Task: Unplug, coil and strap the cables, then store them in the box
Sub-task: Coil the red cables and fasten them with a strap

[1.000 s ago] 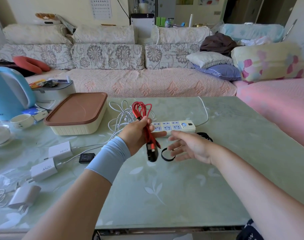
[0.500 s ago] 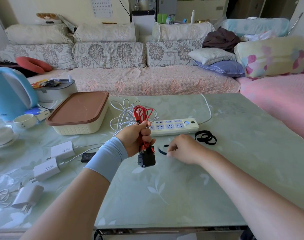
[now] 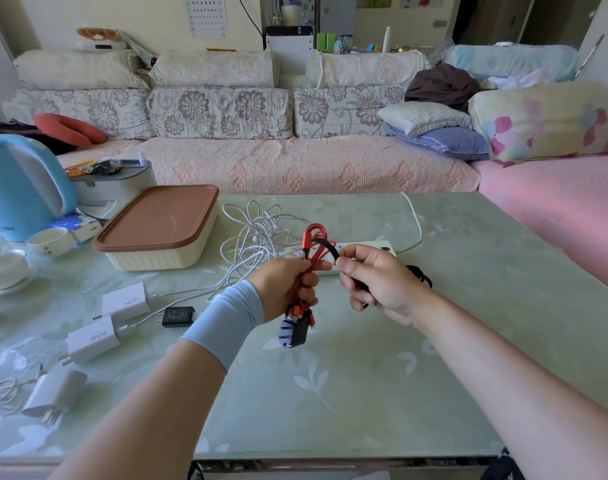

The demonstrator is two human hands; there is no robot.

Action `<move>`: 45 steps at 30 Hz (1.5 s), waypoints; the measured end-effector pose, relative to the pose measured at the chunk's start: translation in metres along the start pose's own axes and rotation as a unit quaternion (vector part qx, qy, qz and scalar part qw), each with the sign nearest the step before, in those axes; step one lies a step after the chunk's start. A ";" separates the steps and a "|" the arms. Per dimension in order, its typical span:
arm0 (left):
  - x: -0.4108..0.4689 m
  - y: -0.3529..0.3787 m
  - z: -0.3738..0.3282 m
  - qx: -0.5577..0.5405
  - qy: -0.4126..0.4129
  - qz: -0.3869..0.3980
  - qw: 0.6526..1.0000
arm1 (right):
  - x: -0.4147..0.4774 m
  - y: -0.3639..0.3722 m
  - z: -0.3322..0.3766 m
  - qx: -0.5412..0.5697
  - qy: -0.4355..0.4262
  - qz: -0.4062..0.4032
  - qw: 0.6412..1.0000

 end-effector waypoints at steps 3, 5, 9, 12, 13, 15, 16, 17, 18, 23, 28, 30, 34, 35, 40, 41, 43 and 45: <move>0.000 0.004 0.004 0.068 0.062 0.010 0.996 | -0.003 0.006 0.002 -0.017 -0.027 -0.008 0.999; 0.000 0.005 0.007 0.154 0.096 0.003 0.983 | -0.003 0.009 0.000 -0.044 -0.039 -0.023 0.998; 0.001 0.008 0.009 0.199 0.104 -0.009 0.974 | -0.003 0.009 -0.001 -0.089 -0.021 -0.092 0.992; 0.001 0.011 0.005 0.162 0.100 0.000 0.982 | -0.001 0.004 -0.001 -0.113 0.002 -0.136 0.984; 0.001 0.012 0.004 0.151 0.095 0.006 0.984 | -0.001 0.003 -0.001 -0.119 0.011 -0.141 0.983; -0.001 0.015 0.003 0.117 0.068 0.030 0.990 | -0.002 0.002 -0.002 -0.126 0.024 -0.144 0.981; -0.001 0.017 0.002 0.098 0.056 0.035 0.993 | -0.002 0.003 -0.001 -0.127 0.025 -0.145 0.981; -0.002 0.018 0.002 0.085 0.055 0.030 0.994 | -0.003 0.003 0.000 -0.127 0.025 -0.145 0.981; -0.001 0.018 0.002 0.084 0.064 0.011 0.994 | -0.003 0.004 0.000 -0.126 0.023 -0.145 0.981; 0.003 0.015 0.001 0.042 0.073 -0.042 0.996 | -0.002 0.007 -0.003 -0.132 0.024 -0.113 0.985; -0.001 0.006 -0.008 -0.016 0.062 -0.044 0.997 | 0.000 -0.004 -0.011 -0.146 0.068 -0.035 0.986; -0.005 0.006 -0.010 0.002 0.048 -0.014 0.999 | 0.001 -0.008 -0.014 -0.166 0.067 -0.033 0.983; -0.011 0.010 -0.009 0.021 0.036 0.031 0.999 | 0.004 -0.011 -0.014 -0.220 0.049 -0.077 0.971; -0.012 0.011 -0.009 0.025 0.038 0.043 0.998 | 0.004 -0.011 -0.012 -0.222 0.046 -0.086 0.970; -0.011 0.010 -0.004 0.125 0.051 0.092 0.987 | 0.006 -0.023 -0.007 -0.249 0.073 -0.068 0.963; -0.011 0.009 -0.003 0.158 0.054 0.089 0.982 | 0.004 -0.024 -0.007 -0.248 0.083 -0.056 0.964; -0.011 0.008 -0.002 0.245 0.063 0.071 0.965 | 0.003 -0.026 -0.007 -0.197 0.111 -0.031 0.974; -0.013 0.010 0.000 0.329 0.075 0.053 0.940 | 0.003 -0.028 -0.006 -0.113 0.134 -0.025 0.984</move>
Point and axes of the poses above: each hand's wrist, its own x-axis towards the middle knuckle, its own y-axis out of the palm, z = x × y, the point moved 2 cm from there along x, towards the middle knuckle, and after that the axes turned 4 degrees about -z, right-handed, at the moved point
